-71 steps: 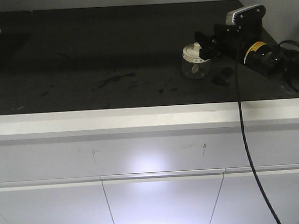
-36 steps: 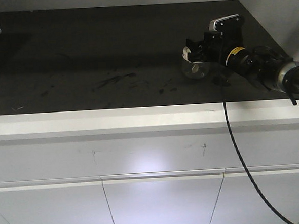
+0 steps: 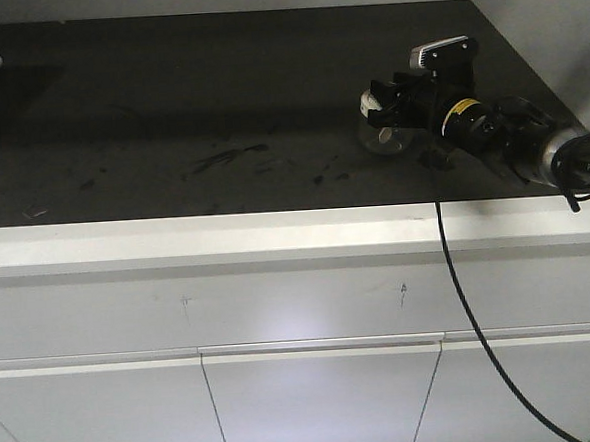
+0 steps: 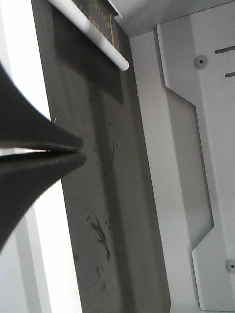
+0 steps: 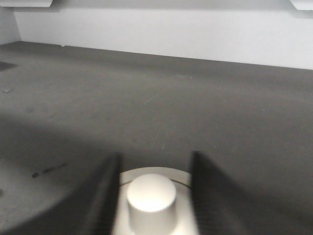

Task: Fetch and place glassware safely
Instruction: 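Grasp the white lid of the glass jar with the right gripper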

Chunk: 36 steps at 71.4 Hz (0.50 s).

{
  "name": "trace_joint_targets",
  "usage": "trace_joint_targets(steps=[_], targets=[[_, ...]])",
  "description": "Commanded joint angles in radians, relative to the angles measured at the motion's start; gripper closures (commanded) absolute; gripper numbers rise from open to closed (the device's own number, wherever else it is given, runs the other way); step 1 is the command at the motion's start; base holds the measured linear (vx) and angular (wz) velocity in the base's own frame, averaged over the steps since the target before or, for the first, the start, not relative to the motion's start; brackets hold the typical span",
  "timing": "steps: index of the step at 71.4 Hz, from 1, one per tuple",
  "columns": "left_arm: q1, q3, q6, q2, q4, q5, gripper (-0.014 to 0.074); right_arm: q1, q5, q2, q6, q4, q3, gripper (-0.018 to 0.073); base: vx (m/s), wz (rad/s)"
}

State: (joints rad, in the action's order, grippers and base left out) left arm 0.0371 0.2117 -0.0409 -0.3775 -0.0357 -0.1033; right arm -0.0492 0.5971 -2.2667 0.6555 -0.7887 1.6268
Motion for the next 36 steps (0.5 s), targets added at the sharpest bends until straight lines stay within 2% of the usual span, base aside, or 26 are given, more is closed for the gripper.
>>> trace_joint_targets(steps=[1,4,13,21,30,36], targets=[[0.001,0.030,0.008,-0.004,0.004,-0.064,0.0603,0.002,0.043,0.058,-0.004,0.017,0.030,0.0467,0.00,0.00],[0.001,0.030,0.008,-0.004,0.004,-0.064,0.0603,0.002,0.043,0.060,0.011,0.017,0.030,0.0577,0.00,0.00],[0.001,0.030,0.008,-0.004,0.004,-0.064,0.0603,0.002,0.043,0.073,0.049,0.011,0.030,0.0569,0.00,0.00],[0.001,0.030,0.008,-0.004,0.004,-0.064,0.0603,0.002,0.041,0.099,0.056,-0.039,0.030,0.0565,0.00,0.00],[0.001,0.030,0.008,-0.004,0.004,-0.064,0.0603,0.002,0.025,0.155,0.145,-0.153,0.027,0.0564,0.00,0.00],[0.001,0.030,0.008,-0.004,0.004,-0.064,0.0603,0.002,-0.016,0.204,0.242,-0.269,0.019,0.0563,0.00,0.00]])
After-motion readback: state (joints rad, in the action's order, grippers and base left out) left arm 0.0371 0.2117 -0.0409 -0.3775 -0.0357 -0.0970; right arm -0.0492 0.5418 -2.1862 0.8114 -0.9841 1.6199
